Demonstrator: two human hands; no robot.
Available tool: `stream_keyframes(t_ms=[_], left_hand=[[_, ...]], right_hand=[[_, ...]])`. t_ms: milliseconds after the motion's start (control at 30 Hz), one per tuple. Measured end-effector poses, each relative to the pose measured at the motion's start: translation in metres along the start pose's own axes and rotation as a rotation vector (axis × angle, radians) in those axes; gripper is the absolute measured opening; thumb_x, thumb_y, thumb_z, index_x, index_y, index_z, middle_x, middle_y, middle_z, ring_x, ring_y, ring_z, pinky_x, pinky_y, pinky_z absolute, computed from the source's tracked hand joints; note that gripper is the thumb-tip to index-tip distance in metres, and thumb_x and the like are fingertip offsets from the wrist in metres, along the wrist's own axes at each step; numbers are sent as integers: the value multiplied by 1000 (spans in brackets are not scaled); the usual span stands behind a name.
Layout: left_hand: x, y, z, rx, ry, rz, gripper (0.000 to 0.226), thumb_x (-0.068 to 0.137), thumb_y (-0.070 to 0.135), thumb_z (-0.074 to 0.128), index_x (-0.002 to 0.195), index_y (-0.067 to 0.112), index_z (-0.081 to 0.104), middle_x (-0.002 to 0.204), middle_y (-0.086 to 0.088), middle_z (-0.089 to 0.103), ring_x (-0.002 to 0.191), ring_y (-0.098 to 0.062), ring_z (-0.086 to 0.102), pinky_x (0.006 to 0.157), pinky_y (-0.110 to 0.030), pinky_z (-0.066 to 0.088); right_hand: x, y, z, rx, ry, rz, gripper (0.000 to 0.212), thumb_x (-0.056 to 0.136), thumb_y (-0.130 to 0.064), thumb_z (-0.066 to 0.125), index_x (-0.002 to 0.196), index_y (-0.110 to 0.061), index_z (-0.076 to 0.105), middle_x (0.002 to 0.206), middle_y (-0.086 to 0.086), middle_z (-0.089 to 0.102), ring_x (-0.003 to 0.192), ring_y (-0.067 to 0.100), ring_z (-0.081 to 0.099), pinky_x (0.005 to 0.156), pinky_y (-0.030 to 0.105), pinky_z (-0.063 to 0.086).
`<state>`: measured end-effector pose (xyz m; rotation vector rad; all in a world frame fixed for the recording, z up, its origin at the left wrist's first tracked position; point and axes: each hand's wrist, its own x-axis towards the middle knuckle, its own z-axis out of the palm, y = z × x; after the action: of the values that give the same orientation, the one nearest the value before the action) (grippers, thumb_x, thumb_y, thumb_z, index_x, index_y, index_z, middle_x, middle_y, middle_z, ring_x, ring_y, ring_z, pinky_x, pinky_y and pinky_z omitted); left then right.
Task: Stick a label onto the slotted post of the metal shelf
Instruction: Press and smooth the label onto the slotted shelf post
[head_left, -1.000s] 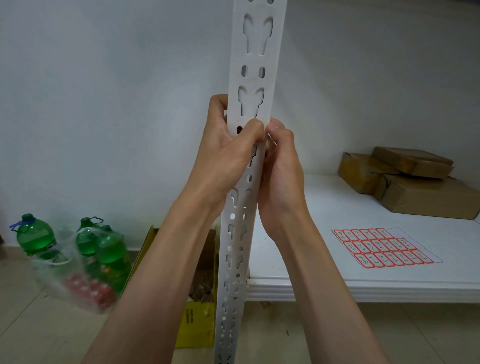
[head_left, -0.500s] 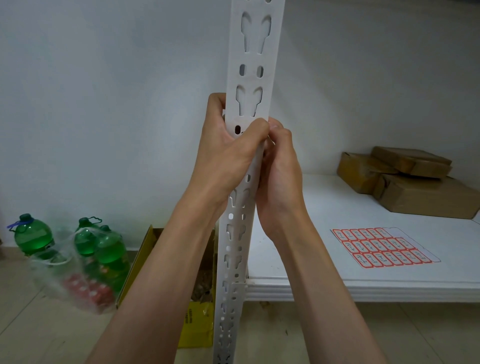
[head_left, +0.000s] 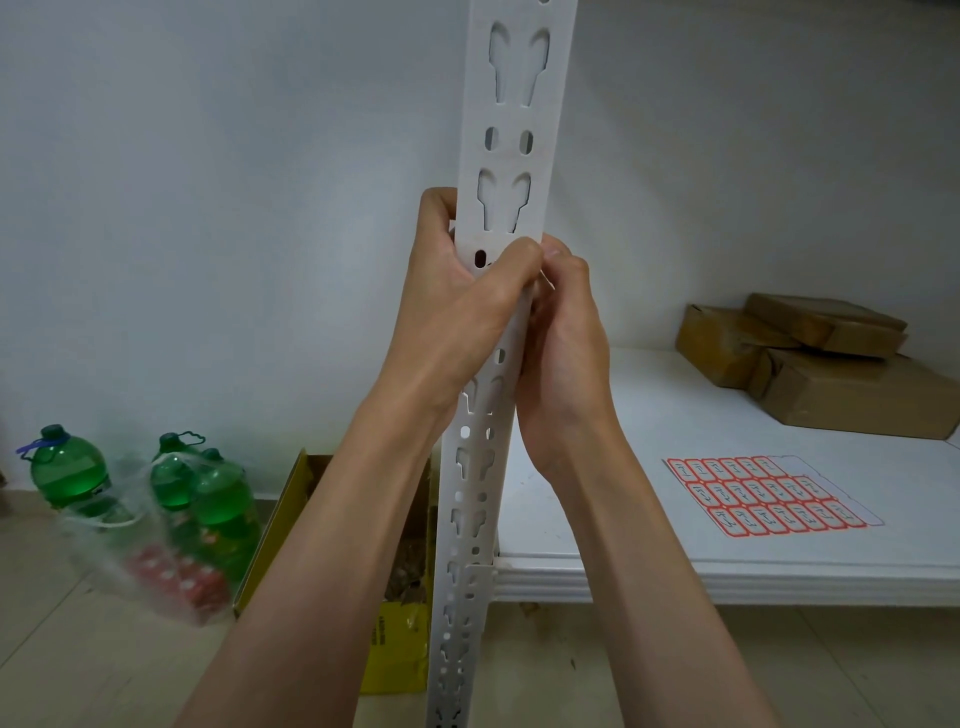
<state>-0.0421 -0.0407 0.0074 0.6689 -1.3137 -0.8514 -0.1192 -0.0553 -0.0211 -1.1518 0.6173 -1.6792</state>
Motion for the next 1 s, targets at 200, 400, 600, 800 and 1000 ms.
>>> stream_keyframes(t_ms=[200, 400, 600, 800, 1000], left_hand=[[-1, 1, 1, -42, -15, -12, 32, 87, 3, 59, 115, 2, 44, 104, -26, 64, 85, -37, 68, 81, -52, 57], [1, 1, 0, -22, -7, 6, 31, 85, 3, 60, 113, 5, 47, 101, -20, 66, 83, -34, 68, 79, -49, 59], [4, -4, -2, 34, -11, 58, 27, 84, 2, 59, 107, 11, 48, 82, 0, 66, 72, -15, 66, 70, -34, 59], [5, -10, -9, 36, -53, 72, 37, 80, 8, 62, 113, 11, 46, 89, -2, 68, 72, -14, 67, 68, -29, 57], [9, -18, -29, 21, -94, 59, 47, 80, 21, 59, 126, 22, 51, 112, -6, 67, 99, -20, 67, 77, -28, 56]], right_hand=[[-1, -1, 0, -9, -10, -6, 49, 89, -37, 48, 125, -6, 60, 127, 21, 65, 117, 31, 65, 99, 45, 52], [-1, -2, 1, -44, -11, -29, 45, 91, -36, 47, 122, -5, 60, 124, 19, 66, 118, 31, 65, 102, 46, 51], [-2, -2, -2, -51, -20, -41, 30, 96, -31, 47, 111, -11, 64, 111, 10, 72, 106, 22, 69, 98, 42, 53], [-4, -6, -1, -29, -27, -27, 38, 102, -27, 41, 128, -5, 59, 116, 15, 71, 107, 23, 69, 95, 38, 55], [-7, -8, -9, -153, -16, -89, 35, 107, -27, 35, 124, -16, 63, 106, 2, 73, 95, 12, 68, 91, 34, 54]])
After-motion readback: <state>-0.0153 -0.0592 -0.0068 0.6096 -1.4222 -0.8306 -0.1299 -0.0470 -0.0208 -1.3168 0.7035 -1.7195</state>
